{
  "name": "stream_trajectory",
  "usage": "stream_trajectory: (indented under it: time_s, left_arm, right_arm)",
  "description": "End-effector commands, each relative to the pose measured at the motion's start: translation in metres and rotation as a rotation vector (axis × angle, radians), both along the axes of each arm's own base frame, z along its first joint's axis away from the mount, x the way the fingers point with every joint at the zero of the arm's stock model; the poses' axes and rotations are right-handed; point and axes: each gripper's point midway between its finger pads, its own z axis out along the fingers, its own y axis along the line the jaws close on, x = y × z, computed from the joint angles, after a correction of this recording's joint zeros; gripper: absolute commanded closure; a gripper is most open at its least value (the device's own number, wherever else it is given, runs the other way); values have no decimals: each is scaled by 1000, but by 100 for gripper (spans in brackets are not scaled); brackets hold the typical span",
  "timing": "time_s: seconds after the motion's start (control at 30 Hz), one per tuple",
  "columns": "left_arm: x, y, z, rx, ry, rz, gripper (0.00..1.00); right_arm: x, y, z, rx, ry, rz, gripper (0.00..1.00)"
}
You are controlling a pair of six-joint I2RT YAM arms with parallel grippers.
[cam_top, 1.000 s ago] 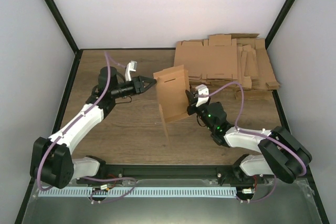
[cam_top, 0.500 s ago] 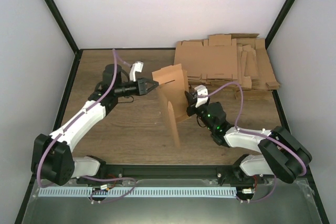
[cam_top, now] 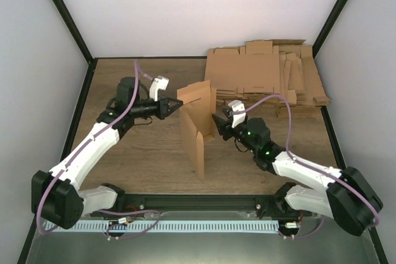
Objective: Fold the paper box
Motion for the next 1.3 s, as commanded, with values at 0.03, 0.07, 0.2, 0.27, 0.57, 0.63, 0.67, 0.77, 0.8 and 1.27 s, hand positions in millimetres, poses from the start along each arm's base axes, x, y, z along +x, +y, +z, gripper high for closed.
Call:
stream_trajectory:
  time_s: [0.03, 0.07, 0.2, 0.27, 0.57, 0.63, 0.67, 0.77, 0.8, 1.27]
  left_arm:
    - [-12, 3, -4, 45, -96, -53, 96]
    - [-15, 2, -7, 46, -95, -64, 96]
    - [-24, 0, -21, 50, -97, -101, 96]
    - [-29, -2, -26, 62, -116, -120, 96]
    - [-41, 3, -45, 125, -178, -138, 96]
    - [-41, 4, -49, 132, -181, -135, 96]
    - [-41, 4, -51, 137, -182, -135, 96]
    - [-40, 7, -59, 164, -183, -127, 96]
    - [-39, 7, -61, 173, -181, -127, 96]
    - [-45, 1, -68, 194, -225, -191, 96]
  right_arm:
    - [-13, -6, 13, 5, 182, 25, 43]
    - [-15, -12, 14, 17, 212, 18, 40]
    - [-16, -42, 29, 121, 304, 32, 29]
    - [-13, -52, 34, 151, 342, 28, 27]
    - [0, -56, 8, 189, 613, 60, 34]
    - [-2, -59, 1, 215, 636, 62, 35]
    - [-4, -59, -2, 224, 643, 64, 35]
    - [-12, -57, -11, 238, 670, 88, 36]
    - [-16, -56, -16, 242, 689, 94, 36]
    - [-33, -53, -41, 235, 727, 149, 39]
